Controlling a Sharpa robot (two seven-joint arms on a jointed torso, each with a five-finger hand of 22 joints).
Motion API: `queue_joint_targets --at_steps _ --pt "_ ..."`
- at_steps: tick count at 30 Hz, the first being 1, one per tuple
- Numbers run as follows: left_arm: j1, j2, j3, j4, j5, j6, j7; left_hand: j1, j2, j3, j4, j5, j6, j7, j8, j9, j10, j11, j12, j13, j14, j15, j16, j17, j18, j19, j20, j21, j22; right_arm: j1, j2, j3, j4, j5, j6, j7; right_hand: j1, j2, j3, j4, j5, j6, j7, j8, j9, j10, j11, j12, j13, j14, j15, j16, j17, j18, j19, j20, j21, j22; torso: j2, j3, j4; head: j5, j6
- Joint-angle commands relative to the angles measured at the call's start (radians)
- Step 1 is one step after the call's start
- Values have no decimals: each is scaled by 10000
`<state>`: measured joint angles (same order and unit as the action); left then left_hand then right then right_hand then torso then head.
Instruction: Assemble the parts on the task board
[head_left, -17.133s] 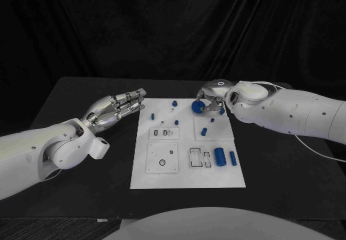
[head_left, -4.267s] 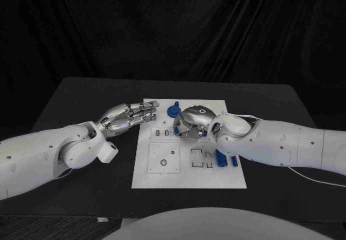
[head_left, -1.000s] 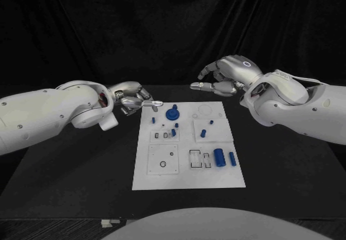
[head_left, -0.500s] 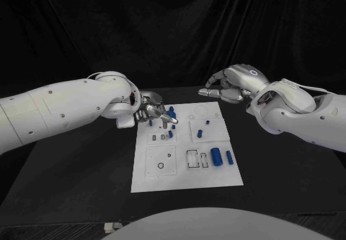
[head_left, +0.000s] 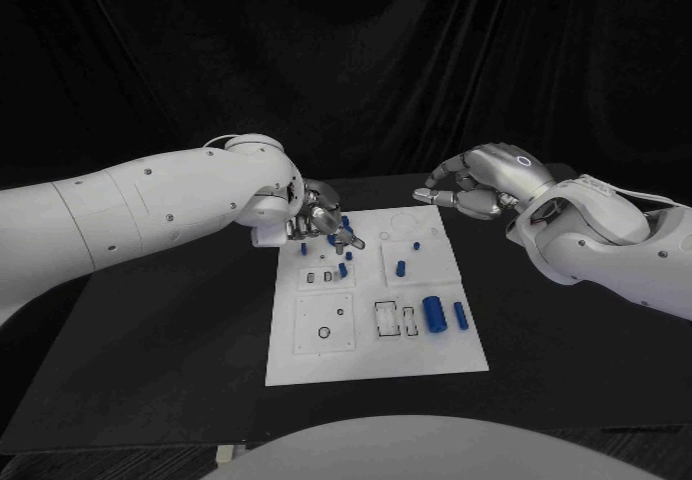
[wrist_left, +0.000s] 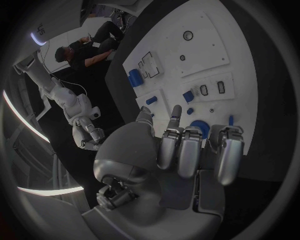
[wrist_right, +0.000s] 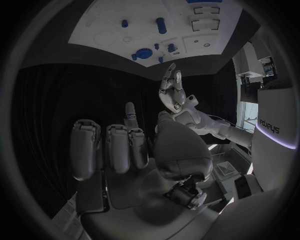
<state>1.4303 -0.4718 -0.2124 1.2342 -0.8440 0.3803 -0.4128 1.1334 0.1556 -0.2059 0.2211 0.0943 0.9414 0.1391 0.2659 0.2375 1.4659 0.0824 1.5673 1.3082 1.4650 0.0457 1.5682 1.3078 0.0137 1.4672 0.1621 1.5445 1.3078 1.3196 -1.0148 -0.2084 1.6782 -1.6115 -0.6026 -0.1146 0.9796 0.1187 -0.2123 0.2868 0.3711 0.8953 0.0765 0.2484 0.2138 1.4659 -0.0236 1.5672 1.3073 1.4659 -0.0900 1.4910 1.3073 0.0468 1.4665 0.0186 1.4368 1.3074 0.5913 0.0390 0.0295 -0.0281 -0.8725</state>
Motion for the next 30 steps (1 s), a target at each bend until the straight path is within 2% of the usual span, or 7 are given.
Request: queue_joint_targets --at_steps 1,3,4,6,8,18,30 --pt "-17 42 9 -28 -18 98 -178 -297 -36 -63 192 -162 432 -189 414 423 1049 -185 35 2626 1058 -188 26 2629 73 187 -188 -6 1941 -30 -43 8 58 -18 -61 -169 97 3 -64 3 55 61 0 -72 18 1048 46 36 2635 725 57 45 651 -119 543 59 31 2174 6 27 -32 73 -2" --pt "-38 77 8 -70 -18 62 -248 -426 -151 -29 282 -274 203 -417 1450 1909 1049 -430 35 2626 1058 -450 26 2629 66 223 -471 -6 1980 -40 -60 8 59 -18 -41 -164 126 7 -68 5 84 68 1 -74 21 1048 50 36 2635 726 60 48 654 -119 543 61 32 2174 -2 31 -31 103 -2" --pt "-43 88 8 -85 -18 61 -283 -429 -178 -16 285 -273 252 -481 1755 2270 1049 -474 35 2626 1058 -486 26 2629 56 263 -503 5 2013 -42 -60 8 53 -18 -29 -166 140 10 -69 5 101 74 2 -74 23 1048 51 36 2635 726 61 47 650 -120 545 62 37 2175 -6 28 -24 106 -2" --pt "-61 126 8 -136 -18 62 -407 -478 -240 69 333 -214 -260 -616 2808 3915 1049 -619 35 2626 1058 -627 26 2629 46 316 -668 10 2060 -46 -52 8 28 -17 7 -172 182 20 -73 7 145 97 5 -71 30 1048 57 36 2635 722 66 42 628 -116 538 66 20 2169 -2 28 -18 121 -2" --pt "-79 159 8 -186 -18 52 -506 -484 -268 131 350 -173 -495 -653 3146 4672 1049 -658 35 2626 1058 -676 26 2629 49 304 -702 -5 2053 -50 -36 8 2 -11 33 -170 182 20 -73 7 145 97 5 -71 30 1048 57 36 2635 722 66 42 628 -116 538 66 20 2169 2 19 -22 141 -2" --pt "-296 304 8 -506 -18 234 -803 -53 -251 518 -43 262 -656 -773 3454 5756 1049 -767 35 2626 1058 -777 26 2629 36 370 -795 0 2108 -149 -42 8 -87 37 164 -171 225 34 -77 10 191 134 8 -61 41 1048 68 36 2635 717 73 33 601 -111 530 72 0 2162 -11 8 -15 271 -2" --pt "-538 313 7 -851 -18 180 -673 1 -143 687 -122 363 -806 -767 3330 6004 1049 -782 35 2626 1058 -803 26 2629 75 226 -829 -69 1995 -226 -83 8 -164 109 167 -128 251 103 -95 40 177 244 13 -24 70 1048 95 36 2635 707 96 17 548 -102 516 88 -35 2149 -37 14 -25 289 -2"
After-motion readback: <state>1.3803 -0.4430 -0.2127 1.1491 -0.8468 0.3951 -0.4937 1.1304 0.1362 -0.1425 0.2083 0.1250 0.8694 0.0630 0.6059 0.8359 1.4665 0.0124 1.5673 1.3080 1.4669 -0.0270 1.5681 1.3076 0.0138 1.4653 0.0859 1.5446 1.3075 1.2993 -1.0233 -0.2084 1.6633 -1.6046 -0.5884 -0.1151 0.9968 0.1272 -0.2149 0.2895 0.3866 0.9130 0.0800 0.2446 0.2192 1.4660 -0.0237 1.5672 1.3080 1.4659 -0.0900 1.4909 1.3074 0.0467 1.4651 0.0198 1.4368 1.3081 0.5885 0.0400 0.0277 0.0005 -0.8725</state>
